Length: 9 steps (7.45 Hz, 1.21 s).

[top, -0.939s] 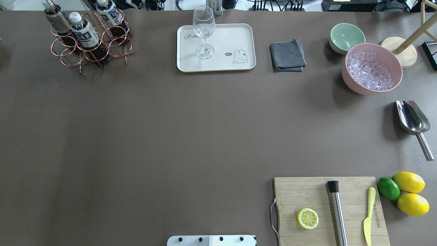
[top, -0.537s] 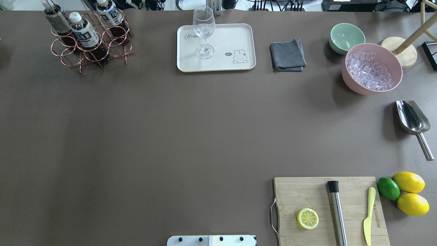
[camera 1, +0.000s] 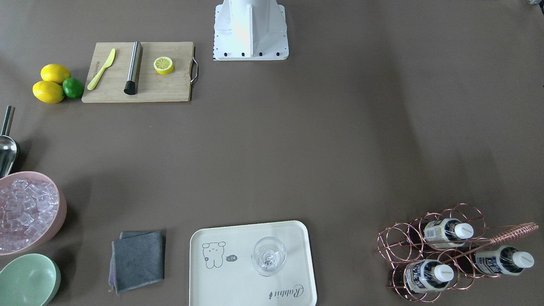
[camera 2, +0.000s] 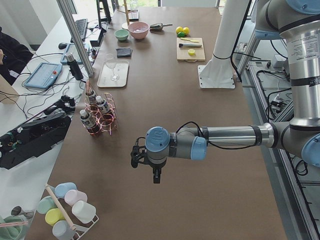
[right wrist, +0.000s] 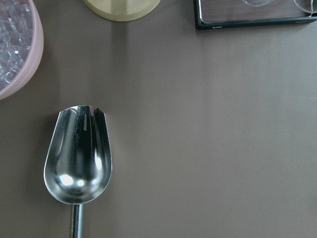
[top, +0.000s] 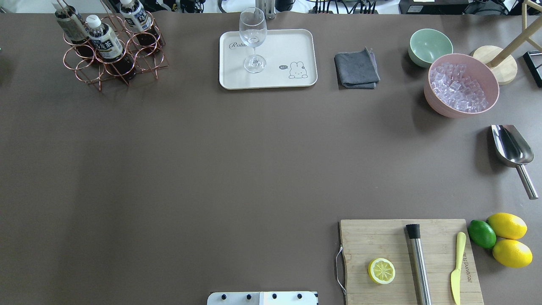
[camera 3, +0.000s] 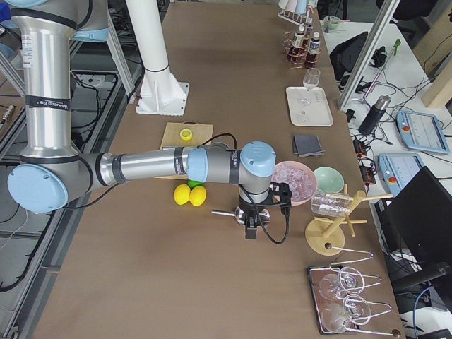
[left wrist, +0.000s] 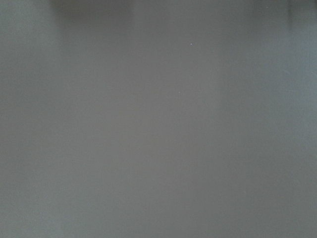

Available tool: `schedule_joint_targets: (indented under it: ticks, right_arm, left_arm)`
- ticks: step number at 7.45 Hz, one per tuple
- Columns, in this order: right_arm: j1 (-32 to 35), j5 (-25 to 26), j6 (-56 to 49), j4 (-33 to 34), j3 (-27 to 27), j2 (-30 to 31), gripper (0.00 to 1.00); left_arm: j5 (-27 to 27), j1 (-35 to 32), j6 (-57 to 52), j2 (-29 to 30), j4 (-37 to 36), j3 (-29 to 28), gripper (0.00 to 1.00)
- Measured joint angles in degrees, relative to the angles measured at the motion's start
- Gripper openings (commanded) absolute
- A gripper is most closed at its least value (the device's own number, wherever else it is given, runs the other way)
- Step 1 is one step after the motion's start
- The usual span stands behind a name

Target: Take tea from basket to plate

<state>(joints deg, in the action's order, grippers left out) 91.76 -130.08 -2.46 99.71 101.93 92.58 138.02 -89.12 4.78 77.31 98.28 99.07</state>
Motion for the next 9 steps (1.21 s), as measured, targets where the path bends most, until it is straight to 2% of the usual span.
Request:
schedule_joint_targets:
  ticks: [4, 9]
  right_arm:
    - [0.00, -0.17, 0.03, 0.04, -0.02, -0.01, 1.00]
    - [0.00, -0.25, 0.04, 0.05, -0.40, 0.23, 1.00]
  left_arm:
    - [0.13, -0.09, -0.08, 0.68, -3.06, 0.28, 0.97]
    - [0.05, 0.00, -0.12, 0.79, -3.18, 0.10, 0.97]
